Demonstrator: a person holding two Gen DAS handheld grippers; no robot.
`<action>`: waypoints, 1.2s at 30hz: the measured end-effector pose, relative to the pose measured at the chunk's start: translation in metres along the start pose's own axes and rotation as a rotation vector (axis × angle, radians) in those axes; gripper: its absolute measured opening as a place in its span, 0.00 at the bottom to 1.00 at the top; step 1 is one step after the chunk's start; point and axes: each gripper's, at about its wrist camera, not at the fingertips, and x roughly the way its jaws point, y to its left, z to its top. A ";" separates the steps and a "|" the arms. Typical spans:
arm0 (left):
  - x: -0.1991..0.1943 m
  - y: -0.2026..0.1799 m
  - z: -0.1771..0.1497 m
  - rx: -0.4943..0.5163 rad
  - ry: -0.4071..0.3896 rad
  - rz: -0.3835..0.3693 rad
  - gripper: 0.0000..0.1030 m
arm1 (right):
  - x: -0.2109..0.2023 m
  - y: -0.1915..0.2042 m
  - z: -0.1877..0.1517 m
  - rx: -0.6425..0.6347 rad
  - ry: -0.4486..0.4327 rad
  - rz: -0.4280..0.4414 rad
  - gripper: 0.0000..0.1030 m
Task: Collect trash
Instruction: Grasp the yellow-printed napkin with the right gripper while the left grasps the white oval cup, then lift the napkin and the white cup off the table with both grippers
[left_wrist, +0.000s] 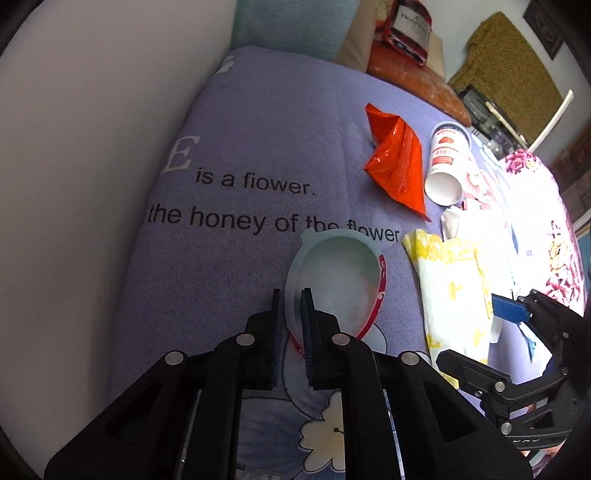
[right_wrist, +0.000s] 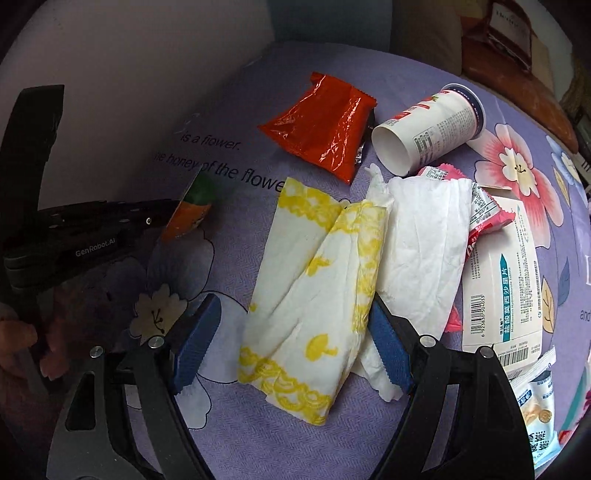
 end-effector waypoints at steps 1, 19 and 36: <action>-0.002 0.003 -0.001 -0.004 -0.003 0.000 0.16 | 0.002 0.003 0.000 -0.014 -0.002 -0.015 0.60; 0.004 -0.042 -0.005 0.091 -0.057 0.106 0.29 | -0.051 -0.025 -0.006 0.072 -0.093 0.045 0.09; -0.013 -0.092 -0.018 0.128 -0.098 0.083 0.05 | -0.094 -0.102 -0.055 0.273 -0.149 0.045 0.09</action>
